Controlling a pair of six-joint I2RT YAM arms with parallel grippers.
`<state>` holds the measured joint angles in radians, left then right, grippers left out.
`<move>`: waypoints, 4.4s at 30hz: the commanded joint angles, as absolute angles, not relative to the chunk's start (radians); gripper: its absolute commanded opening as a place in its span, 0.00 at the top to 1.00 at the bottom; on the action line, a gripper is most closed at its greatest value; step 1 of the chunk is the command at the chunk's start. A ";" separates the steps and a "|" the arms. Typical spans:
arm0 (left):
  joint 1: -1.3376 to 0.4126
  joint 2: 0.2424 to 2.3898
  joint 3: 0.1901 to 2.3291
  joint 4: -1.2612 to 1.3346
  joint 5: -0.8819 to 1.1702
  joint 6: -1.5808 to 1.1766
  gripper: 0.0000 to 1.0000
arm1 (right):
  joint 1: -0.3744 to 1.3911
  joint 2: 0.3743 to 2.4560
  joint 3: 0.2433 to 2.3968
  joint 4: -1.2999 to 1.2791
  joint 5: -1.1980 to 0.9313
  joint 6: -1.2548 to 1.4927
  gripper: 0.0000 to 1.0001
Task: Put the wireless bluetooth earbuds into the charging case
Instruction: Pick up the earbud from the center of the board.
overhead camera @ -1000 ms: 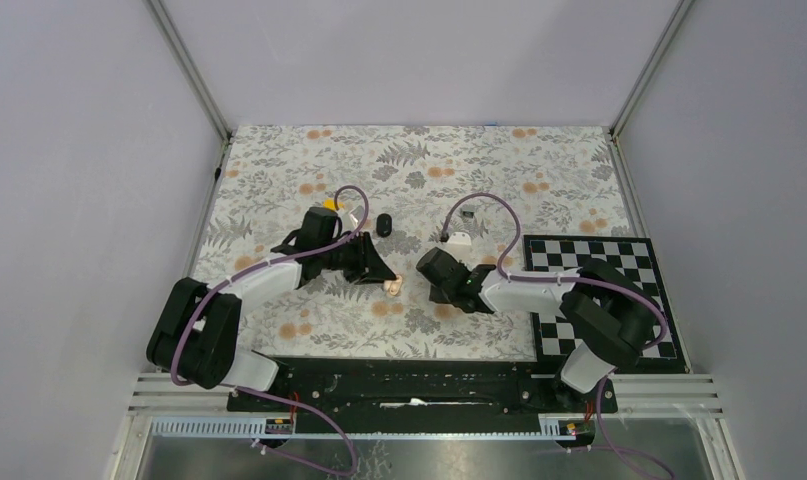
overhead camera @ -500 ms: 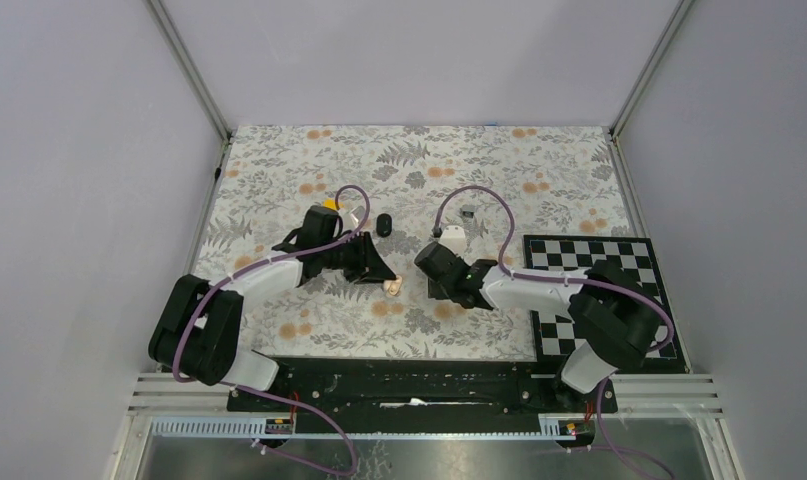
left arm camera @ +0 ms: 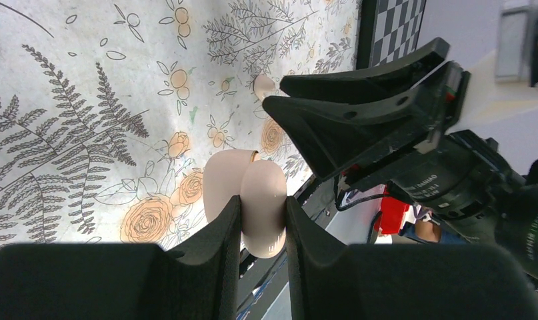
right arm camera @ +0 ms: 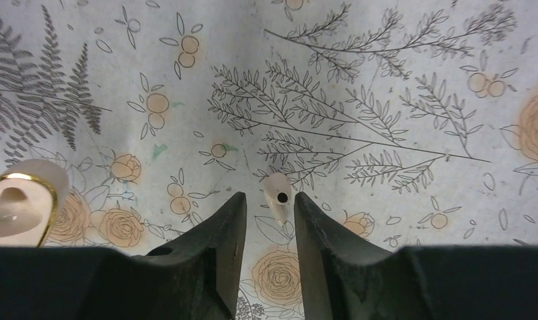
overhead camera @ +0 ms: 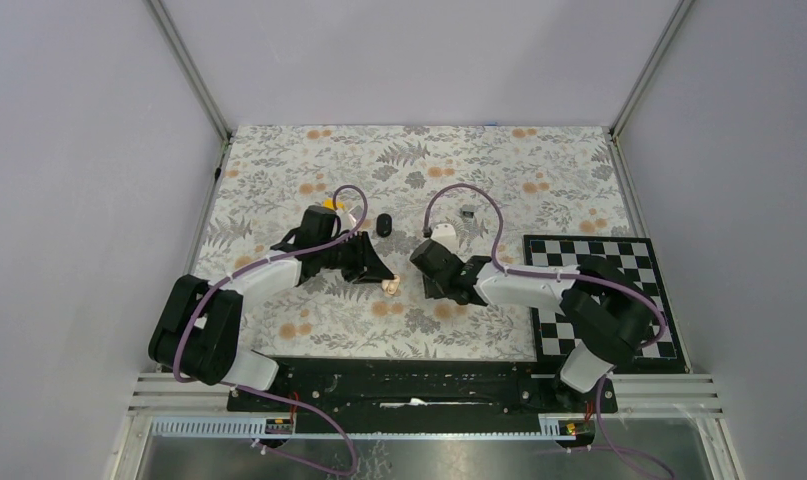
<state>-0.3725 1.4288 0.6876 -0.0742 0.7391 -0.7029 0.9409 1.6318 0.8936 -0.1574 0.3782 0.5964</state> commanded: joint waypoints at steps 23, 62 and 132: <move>-0.365 1.396 0.721 -0.081 0.745 -0.675 1.00 | 0.916 1.663 0.950 -0.237 0.534 0.543 0.92; -0.364 1.392 0.723 -0.104 0.746 -0.662 1.00 | 0.748 1.555 0.945 -0.233 0.151 0.277 0.50; -0.364 1.383 0.736 -0.104 0.748 -0.684 1.00 | 0.764 1.846 1.076 -0.347 0.161 0.064 0.69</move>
<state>-0.3683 1.3994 0.6945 -0.1299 0.7368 -0.6827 0.7536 1.8046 1.0763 -0.3092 0.1276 0.0681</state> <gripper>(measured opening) 0.271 0.326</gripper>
